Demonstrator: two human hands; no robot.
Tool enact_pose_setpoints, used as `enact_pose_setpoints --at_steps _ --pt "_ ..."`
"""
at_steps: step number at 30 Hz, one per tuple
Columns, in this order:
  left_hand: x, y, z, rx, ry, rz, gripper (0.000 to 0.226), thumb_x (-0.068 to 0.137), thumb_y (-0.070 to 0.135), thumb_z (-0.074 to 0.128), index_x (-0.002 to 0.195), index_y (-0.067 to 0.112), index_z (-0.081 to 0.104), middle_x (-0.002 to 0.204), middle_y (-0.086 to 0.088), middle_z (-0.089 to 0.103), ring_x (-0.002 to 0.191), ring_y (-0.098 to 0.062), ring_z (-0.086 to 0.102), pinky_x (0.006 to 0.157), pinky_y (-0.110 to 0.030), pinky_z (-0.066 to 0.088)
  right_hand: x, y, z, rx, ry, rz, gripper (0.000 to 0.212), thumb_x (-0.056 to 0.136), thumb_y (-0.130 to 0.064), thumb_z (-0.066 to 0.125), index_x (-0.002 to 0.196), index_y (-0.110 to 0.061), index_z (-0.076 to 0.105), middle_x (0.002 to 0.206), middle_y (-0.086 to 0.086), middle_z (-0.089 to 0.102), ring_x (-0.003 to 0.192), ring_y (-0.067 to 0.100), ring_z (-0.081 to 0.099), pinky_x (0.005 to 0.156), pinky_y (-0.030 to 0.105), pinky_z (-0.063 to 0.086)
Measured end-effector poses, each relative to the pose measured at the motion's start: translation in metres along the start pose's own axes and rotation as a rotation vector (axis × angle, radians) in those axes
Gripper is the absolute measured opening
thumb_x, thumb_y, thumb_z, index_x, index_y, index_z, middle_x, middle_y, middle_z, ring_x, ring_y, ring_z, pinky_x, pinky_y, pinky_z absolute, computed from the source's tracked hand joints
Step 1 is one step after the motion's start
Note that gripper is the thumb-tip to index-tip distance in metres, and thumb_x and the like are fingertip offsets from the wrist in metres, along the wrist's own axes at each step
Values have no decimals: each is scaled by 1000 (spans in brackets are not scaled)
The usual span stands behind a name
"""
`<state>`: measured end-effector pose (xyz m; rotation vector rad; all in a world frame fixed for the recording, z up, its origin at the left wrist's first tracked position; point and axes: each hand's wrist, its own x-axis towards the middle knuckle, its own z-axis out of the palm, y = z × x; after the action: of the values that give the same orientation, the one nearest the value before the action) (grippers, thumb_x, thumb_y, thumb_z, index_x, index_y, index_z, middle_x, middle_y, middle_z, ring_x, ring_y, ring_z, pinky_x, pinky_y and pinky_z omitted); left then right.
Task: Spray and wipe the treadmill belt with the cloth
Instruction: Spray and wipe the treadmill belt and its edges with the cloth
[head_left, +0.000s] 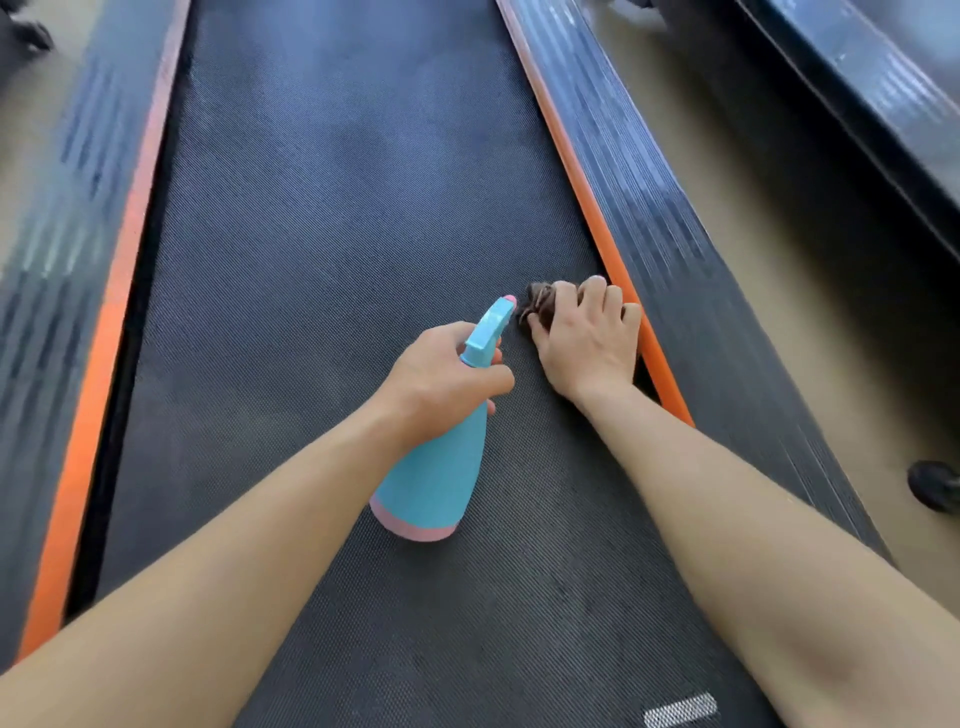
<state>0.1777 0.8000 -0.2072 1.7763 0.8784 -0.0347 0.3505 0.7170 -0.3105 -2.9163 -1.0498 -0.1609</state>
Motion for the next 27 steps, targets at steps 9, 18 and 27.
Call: enact_pose_setpoints --at_steps 9,18,27 --pt "-6 -10 -7 35 -28 45 59 57 33 72 116 32 66 115 4 73 94 -29 76 97 -53 58 -55 19 1 67 81 -316 52 92 -63 40 122 -24 58 111 7 53 98 32 52 79 43 38" --pt "-18 -5 3 83 27 31 40 61 28 65 101 24 72 91 -3 76 79 -23 78 89 -47 62 -78 -5 -5 117 71 -298 45 93 -58 51 118 -21 58 111 10 53 98 33 50 81 45 39" --pt "-72 -20 -6 -215 92 -110 31 88 -8 61 109 14 68 128 -13 68 69 -23 66 59 -19 54 -108 4 -3 110 60 -385 47 93 -59 47 120 -23 60 108 9 53 93 33 51 77 45 41"
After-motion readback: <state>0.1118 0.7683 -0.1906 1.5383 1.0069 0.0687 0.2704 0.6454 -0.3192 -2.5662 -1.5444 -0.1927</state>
